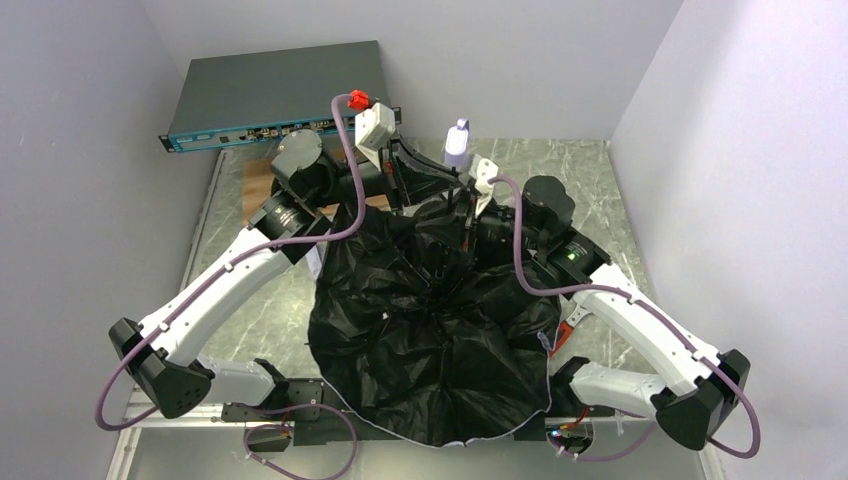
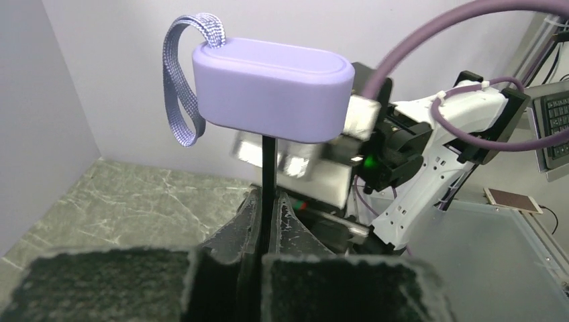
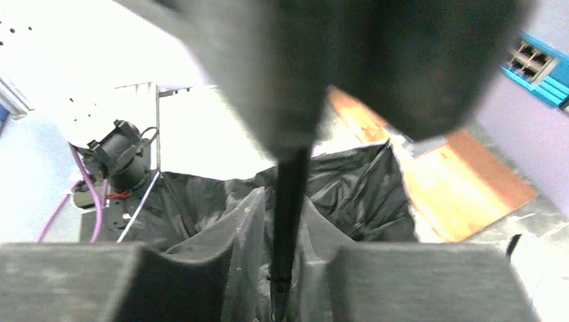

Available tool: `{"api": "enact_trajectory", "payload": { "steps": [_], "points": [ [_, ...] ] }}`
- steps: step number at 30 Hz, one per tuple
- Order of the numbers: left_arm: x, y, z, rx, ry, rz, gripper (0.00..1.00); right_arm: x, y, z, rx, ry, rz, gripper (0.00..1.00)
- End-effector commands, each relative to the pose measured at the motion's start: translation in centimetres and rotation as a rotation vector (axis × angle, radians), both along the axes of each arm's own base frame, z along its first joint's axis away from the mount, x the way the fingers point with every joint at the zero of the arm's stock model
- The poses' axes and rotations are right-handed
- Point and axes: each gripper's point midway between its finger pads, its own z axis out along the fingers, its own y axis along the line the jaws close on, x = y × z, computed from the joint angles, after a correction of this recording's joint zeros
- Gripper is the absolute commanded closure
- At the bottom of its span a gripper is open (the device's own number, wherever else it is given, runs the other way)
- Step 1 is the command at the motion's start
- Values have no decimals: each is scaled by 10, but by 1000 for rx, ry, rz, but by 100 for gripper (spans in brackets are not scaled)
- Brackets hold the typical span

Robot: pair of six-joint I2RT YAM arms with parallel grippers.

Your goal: Open the umbrella

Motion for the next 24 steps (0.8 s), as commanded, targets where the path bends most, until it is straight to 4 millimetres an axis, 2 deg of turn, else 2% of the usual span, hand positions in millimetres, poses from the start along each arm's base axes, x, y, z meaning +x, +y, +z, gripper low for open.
{"api": "enact_trajectory", "payload": {
  "steps": [1, 3, 5, 6, 8, 10, 15, 20, 24],
  "points": [
    [-9, 7, 36, -78, -45, -16, 100, -7, -12, 43, 106, -145, -33, 71],
    [-10, 7, 40, -83, -47, -19, 100, -7, -17, 31, 70, -130, -43, 61],
    [-10, 8, 44, -87, -54, -22, 100, -6, -24, 20, 48, -117, -62, 43],
    [-10, 7, 44, -90, -52, -24, 100, -5, -27, 13, 43, -104, -70, 38],
    [-11, 7, 47, -96, -53, -30, 100, -5, -32, 2, 31, -87, -75, 37],
    [-11, 6, 49, -103, -55, -31, 100, -2, -32, -13, 9, -63, -77, 40],
    [-12, 7, 59, -111, -82, -38, 100, 3, -28, -49, -20, -25, -72, 57],
    [-16, 9, 71, -124, -106, -44, 100, 12, -26, -75, -56, -21, -84, 73],
    [-18, 17, 84, -141, -135, -28, 100, 13, -29, -100, -106, -9, -85, 79]
  ]
}}
